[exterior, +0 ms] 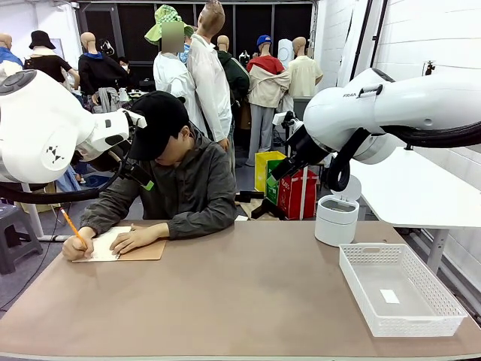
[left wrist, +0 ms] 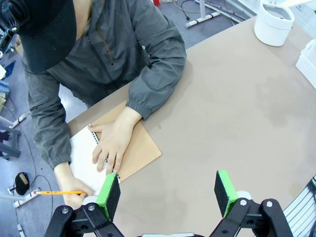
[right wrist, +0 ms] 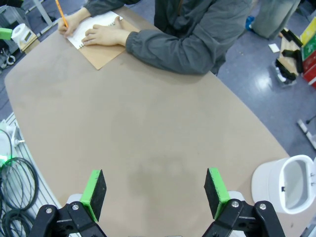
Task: Sort the paper based on its condition.
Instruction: If a person hands you a paper, place it in the Organizing basket , and if it's crumpled, put it in the Trash can.
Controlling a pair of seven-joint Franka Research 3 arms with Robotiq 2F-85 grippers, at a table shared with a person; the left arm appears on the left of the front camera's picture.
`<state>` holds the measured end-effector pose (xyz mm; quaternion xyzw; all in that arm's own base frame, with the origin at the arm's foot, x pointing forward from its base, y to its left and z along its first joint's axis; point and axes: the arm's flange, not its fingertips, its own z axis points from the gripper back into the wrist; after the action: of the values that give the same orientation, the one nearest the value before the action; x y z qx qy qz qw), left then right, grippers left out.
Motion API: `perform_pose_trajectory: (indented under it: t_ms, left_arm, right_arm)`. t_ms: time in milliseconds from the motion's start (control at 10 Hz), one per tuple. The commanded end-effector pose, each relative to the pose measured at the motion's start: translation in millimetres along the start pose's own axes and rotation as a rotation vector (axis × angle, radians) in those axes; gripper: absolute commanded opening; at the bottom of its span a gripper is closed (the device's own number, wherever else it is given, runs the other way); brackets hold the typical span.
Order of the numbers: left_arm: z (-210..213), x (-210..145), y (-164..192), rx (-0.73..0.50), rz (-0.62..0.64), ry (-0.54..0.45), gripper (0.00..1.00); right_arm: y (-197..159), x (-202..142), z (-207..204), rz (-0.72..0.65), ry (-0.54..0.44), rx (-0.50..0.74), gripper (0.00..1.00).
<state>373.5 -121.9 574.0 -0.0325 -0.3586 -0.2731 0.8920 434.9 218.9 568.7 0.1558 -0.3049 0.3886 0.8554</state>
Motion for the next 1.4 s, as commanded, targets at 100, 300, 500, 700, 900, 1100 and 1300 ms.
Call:
perform_pose_trajectory:
  t_ms: [100,300,500,700,900,1100,1300]
  left_arm:
    - [0.6,0.0,0.9,-0.001,-0.001,-0.002,1.00]
    - [0.6,0.0,0.9,-0.001,-0.001,-0.002,1.00]
    - [0.6,0.0,0.9,-0.001,-0.001,-0.002,1.00]
    - [0.6,0.0,0.9,-0.001,-0.001,-0.002,1.00]
    - [0.6,0.0,0.9,-0.001,-0.001,-0.002,1.00]
    - [0.6,0.0,0.9,-0.001,-0.001,-0.002,1.00]
    - [0.6,0.0,0.9,-0.001,-0.001,-0.002,1.00]
  right_arm:
    - [-0.3,0.2,-1.7,-0.001,0.001,0.001,1.00]
    - [-0.3,0.2,-1.7,-0.001,0.001,0.001,1.00]
    - [-0.3,0.2,-1.7,-0.001,0.001,0.001,1.00]
    - [-0.3,0.2,-1.7,-0.001,0.001,0.001,1.00]
    - [-0.3,0.2,-1.7,-0.001,0.001,0.001,1.00]
    - [-0.3,0.2,-1.7,-0.001,0.001,0.001,1.00]
    - [-0.3,0.2,-1.7,-0.001,0.001,0.001,1.00]
